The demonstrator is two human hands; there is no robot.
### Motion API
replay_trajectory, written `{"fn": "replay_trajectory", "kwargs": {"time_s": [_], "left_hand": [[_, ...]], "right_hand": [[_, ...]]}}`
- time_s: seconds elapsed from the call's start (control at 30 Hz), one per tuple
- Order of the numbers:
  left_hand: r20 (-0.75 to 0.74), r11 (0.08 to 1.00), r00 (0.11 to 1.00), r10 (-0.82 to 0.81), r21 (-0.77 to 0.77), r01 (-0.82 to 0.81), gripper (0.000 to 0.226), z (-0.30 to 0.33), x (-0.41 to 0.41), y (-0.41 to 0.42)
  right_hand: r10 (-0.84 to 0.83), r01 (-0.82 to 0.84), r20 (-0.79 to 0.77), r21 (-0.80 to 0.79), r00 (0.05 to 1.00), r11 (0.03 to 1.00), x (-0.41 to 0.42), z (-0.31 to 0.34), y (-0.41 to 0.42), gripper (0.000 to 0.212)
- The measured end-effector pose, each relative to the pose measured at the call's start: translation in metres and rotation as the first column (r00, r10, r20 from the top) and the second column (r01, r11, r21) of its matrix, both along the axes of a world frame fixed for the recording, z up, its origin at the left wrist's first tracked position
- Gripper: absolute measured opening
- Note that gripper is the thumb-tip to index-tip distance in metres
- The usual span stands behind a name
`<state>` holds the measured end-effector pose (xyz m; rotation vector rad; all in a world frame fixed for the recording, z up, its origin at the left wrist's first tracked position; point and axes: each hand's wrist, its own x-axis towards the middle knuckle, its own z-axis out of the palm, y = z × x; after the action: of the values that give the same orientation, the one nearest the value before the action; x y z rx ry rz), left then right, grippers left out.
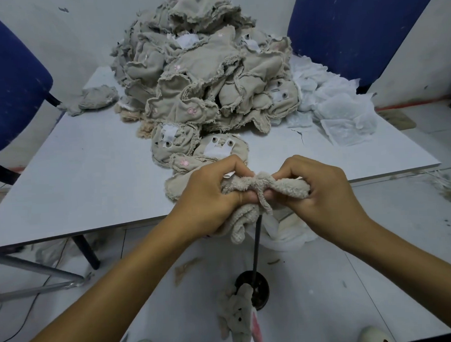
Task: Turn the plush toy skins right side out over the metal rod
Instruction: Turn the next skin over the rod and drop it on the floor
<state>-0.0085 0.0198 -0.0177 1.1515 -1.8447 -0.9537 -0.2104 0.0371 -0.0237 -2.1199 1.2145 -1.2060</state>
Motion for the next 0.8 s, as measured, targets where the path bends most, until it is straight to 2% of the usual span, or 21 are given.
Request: {"fn": "replay_trajectory", "kwargs": {"time_s": [0.1, 0.2, 0.33, 0.4, 0.57, 0.63, 0.73, 0.8], "left_hand": [[0.026, 0.998, 1.000, -0.010, 0.058, 0.008, 0.043, -0.004, -0.002, 0.000], [0.036, 0.998, 0.999, 0.012, 0.067, -0.014, 0.038, -0.004, 0.001, 0.004], [-0.062, 0.997, 0.997, 0.043, -0.057, -0.046, 0.043, 0.002, 0.004, 0.004], [-0.037, 0.991, 0.999, 0.014, -0.131, -0.019, 0.045, 0.005, 0.004, 0.003], [0.079, 0.999, 0.996, 0.028, 0.014, -0.029, 0.054, -0.002, -0.001, 0.003], [0.059, 0.999, 0.998, 0.005, 0.031, -0.007, 0.053, -0.002, -0.001, 0.003], [-0.055, 0.997, 0.998, -0.032, -0.072, 0.028, 0.046, 0.004, 0.000, 0.002], [-0.067, 0.985, 0.997, -0.040, -0.168, 0.029, 0.045, 0.010, -0.004, 0.002]], "right_hand": [[-0.033, 0.031, 0.038, 0.031, 0.999, 0.999, 0.002, -0.004, 0.002, 0.021], [-0.013, 0.014, 0.029, -0.024, 0.999, 1.000, -0.001, -0.004, 0.002, 0.020], [-0.059, 0.061, 0.013, -0.207, 0.998, 0.976, -0.007, -0.009, 0.001, 0.022], [-0.034, 0.039, 0.027, -0.223, 0.999, 0.974, -0.008, -0.014, 0.002, 0.015], [-0.041, 0.036, -0.021, -0.220, 0.999, 0.975, -0.001, -0.024, 0.000, 0.024], [-0.048, 0.040, -0.023, -0.254, 0.999, 0.966, -0.005, -0.021, -0.001, 0.019], [-0.080, 0.086, 0.032, -0.356, 0.996, 0.930, -0.017, -0.014, -0.001, 0.013], [-0.084, 0.106, 0.073, -0.394, 0.994, 0.913, -0.021, -0.015, -0.001, 0.013]]}}
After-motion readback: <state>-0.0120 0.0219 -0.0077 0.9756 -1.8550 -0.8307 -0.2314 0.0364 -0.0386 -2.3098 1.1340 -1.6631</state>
